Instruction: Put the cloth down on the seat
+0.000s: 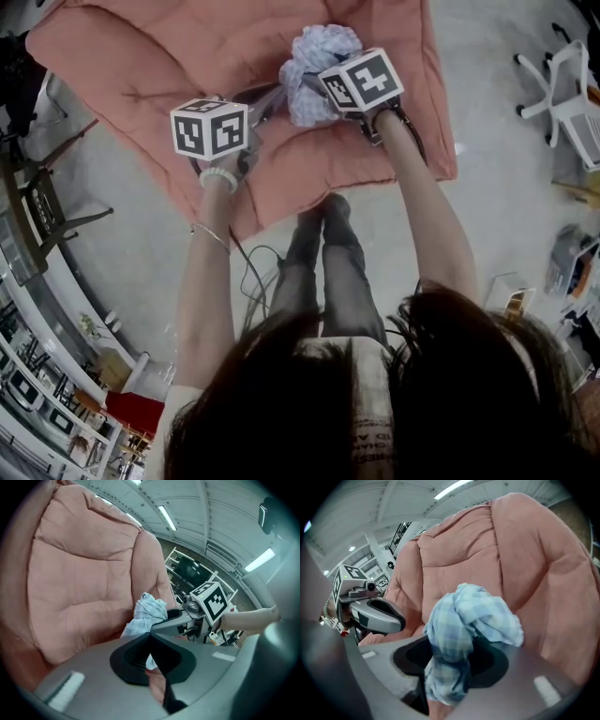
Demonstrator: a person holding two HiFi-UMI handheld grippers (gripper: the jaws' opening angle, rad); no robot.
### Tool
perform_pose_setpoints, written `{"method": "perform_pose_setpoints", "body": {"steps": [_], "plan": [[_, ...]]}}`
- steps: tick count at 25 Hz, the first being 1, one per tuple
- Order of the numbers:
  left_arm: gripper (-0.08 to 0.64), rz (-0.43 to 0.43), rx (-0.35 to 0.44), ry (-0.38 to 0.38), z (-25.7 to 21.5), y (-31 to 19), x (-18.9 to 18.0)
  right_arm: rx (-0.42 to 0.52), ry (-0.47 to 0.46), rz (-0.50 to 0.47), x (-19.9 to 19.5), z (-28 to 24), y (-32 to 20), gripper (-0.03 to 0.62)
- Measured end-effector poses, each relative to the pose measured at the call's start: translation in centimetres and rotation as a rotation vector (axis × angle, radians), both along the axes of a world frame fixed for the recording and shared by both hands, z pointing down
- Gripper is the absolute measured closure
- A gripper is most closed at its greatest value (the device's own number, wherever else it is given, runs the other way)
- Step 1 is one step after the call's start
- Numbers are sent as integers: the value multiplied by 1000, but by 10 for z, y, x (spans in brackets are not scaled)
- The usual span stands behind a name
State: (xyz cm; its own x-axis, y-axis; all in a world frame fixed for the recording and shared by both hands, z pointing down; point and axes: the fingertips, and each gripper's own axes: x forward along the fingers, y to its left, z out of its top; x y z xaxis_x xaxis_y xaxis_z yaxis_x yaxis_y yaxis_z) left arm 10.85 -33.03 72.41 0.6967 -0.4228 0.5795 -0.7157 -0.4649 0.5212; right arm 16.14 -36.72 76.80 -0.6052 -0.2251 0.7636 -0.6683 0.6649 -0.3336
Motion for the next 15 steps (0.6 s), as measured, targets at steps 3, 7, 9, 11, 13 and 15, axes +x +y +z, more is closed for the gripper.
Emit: {"method": "perform_pose_setpoints", "body": {"steps": [3, 7, 9, 11, 13, 15], "plan": [[561, -2, -11, 2, 4, 0, 2, -12, 9, 26, 4, 8, -3, 376], [561, -6, -24, 8, 6, 3, 3, -33, 17, 54, 4, 13, -3, 370], [560, -12, -28, 11, 7, 5, 1, -40, 27, 63, 3, 15, -3, 368], [560, -14, -35, 12, 9, 6, 1, -44, 37, 82, 4, 18, -5, 364], [561, -19, -45, 17, 11, 7, 1, -45, 43, 104, 6, 21, -7, 364], [561, -28, -48, 24, 11, 8, 1, -51, 55, 109, 7, 26, -6, 357]]}}
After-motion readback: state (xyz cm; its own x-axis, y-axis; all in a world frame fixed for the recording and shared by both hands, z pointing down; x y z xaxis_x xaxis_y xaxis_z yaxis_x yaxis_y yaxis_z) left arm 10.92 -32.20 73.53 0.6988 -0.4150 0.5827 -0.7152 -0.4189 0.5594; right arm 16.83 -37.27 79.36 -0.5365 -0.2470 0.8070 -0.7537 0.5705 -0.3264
